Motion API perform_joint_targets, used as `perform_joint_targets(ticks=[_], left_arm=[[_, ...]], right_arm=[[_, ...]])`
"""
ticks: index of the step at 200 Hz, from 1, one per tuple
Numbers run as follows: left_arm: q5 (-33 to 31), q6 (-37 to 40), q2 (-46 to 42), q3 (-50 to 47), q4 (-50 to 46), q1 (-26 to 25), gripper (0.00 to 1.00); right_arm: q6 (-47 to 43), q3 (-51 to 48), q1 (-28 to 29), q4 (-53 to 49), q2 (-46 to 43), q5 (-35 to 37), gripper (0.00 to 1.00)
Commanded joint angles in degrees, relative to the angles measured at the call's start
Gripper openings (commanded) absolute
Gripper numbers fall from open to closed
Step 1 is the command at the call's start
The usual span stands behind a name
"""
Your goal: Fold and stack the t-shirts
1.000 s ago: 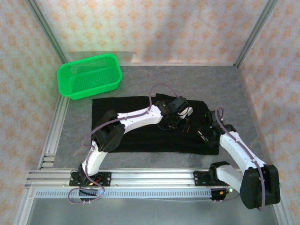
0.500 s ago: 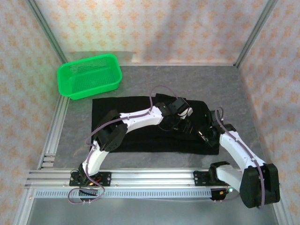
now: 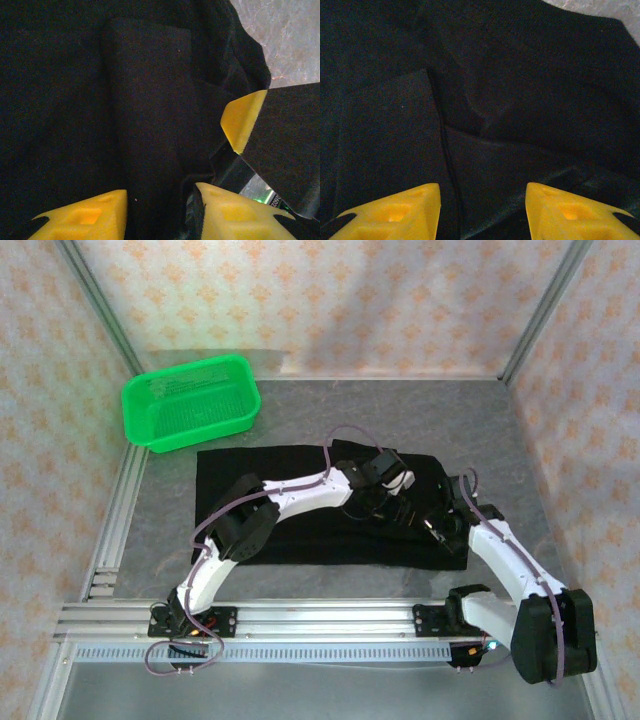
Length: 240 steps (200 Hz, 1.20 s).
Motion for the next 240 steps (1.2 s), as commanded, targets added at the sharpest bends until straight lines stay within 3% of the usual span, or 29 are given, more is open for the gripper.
perform_joint_targets(ticks=[1, 71, 240], left_arm=[[0.95, 0.39, -0.30, 1.61, 0.98, 0.45, 0.40], [1.83, 2.57, -1.56, 1.78, -0.24, 0.09, 0.37], [-4.56, 10.29, -2.95, 5.61, -8.90, -1.78, 0.34]], right_arm=[[-0.56, 0.75, -0.41, -1.55, -0.04, 2.17, 0.48], [-1.18, 1.01, -0.61, -1.21, 0.77, 1.83, 0.48], [-2.48, 1.45, -1.37, -1.27, 1.40, 1.23, 0.48]])
